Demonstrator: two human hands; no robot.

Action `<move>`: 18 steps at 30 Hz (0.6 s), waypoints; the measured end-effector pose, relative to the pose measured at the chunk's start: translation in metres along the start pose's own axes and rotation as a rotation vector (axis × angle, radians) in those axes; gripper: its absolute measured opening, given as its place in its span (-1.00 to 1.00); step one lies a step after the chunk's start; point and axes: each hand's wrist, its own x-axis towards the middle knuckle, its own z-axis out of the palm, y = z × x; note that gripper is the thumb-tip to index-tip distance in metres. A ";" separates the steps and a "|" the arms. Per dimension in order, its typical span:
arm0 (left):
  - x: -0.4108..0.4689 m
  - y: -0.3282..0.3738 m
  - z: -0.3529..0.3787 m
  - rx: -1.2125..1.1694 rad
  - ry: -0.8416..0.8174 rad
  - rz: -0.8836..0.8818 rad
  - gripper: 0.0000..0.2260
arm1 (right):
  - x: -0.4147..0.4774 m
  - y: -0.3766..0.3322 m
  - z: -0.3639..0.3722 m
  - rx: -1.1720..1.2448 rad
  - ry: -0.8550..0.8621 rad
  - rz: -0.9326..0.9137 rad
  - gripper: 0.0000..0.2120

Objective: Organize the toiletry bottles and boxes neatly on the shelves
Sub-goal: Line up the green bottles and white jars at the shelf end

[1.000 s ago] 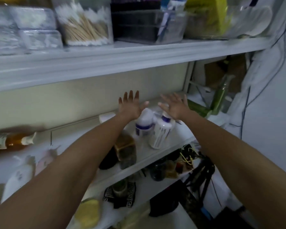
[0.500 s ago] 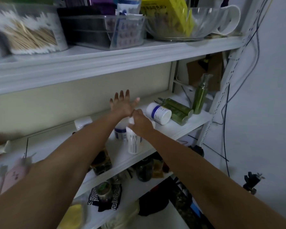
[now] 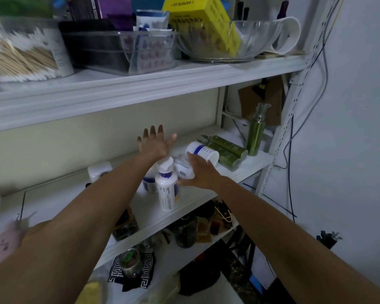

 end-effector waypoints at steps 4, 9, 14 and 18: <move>0.004 0.013 0.003 -0.003 -0.009 0.025 -0.34 | -0.014 0.037 -0.011 -0.222 0.029 0.105 -0.02; 0.012 0.029 0.010 0.015 -0.020 0.063 -0.33 | -0.015 0.065 -0.030 -0.266 0.134 0.180 -0.04; 0.028 0.046 0.015 0.067 -0.063 0.089 -0.34 | -0.013 0.091 -0.034 -0.225 0.130 0.261 -0.09; 0.056 0.061 0.022 0.085 -0.086 0.119 -0.34 | -0.002 0.114 -0.030 -0.157 0.070 0.336 -0.09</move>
